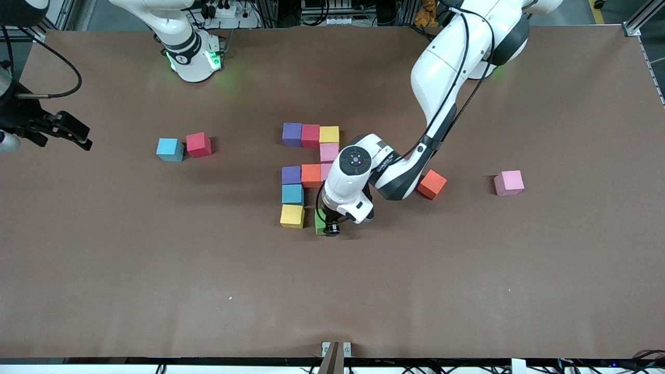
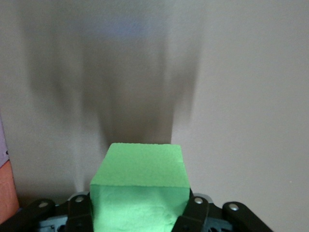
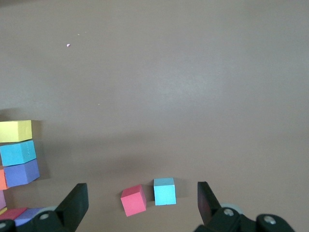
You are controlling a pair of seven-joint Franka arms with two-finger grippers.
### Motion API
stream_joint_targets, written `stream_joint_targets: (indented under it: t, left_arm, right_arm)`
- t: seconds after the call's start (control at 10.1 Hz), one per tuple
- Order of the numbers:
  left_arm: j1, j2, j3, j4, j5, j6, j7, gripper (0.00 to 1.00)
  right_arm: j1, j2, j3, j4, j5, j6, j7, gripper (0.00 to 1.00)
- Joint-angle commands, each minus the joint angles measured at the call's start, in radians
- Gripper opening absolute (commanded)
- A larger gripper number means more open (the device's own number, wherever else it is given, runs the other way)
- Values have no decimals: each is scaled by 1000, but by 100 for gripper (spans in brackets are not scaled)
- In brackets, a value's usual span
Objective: Form number 2 with 11 blocks
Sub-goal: 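Release the yellow cube and withdraw the right gripper to the side, then lower the green cube beside yellow with the left gripper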
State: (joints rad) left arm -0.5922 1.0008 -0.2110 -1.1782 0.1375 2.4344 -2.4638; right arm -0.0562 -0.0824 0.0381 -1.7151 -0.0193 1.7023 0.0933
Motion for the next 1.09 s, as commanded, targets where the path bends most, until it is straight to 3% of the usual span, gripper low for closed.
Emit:
stream_joint_targets:
  t: [0.0,0.2,0.59,0.99]
  left_arm:
    - [-23,21,18,34,-15,12,-29,39]
    - [-26,28,19,34,-15,27,-40,40]
    - [-46,44,21,32,-15,31,-49,40]
    - [-52,44,21,32,-15,31,-43,40]
  right_arm:
    - [-20,4,6,17,24,-20,-13,100]
    - [-22,4,5,17,19,-23,-21,100]
    - [-73,12,2,26,22,-56,-251,100]
    - [-68,16,2,37,22,-59,-230,100]
